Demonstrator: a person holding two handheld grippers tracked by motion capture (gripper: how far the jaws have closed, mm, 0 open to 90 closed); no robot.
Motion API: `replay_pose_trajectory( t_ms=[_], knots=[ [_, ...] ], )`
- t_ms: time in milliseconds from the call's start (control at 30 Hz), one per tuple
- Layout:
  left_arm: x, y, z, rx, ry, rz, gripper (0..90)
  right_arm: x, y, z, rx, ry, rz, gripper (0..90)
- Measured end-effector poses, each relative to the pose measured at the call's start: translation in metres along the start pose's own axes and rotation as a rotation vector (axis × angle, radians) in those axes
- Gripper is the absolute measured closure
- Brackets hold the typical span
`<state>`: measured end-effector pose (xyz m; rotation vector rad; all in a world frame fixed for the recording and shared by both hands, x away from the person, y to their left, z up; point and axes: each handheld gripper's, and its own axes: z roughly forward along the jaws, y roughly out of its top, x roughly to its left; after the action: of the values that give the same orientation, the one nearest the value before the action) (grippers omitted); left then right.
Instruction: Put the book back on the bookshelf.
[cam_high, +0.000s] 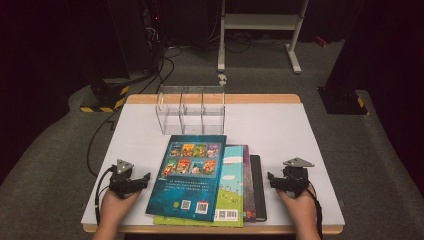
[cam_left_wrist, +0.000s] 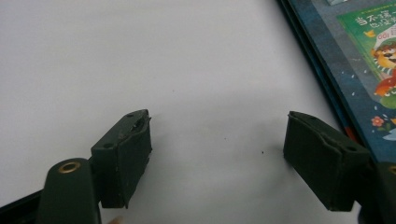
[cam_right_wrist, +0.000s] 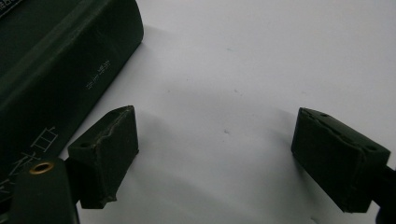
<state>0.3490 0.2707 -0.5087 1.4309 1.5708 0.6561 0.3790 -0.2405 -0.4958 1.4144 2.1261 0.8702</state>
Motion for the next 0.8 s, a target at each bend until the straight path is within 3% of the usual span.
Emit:
replay_pose_trajectory(
  t_ms=[800],
  knots=[
    [0.0003,0.0003,-0.0002,0.003,0.0,-0.001,23.3,-0.001,0.0002,0.0004,0.001,0.012,-0.002,12.5]
  ],
)
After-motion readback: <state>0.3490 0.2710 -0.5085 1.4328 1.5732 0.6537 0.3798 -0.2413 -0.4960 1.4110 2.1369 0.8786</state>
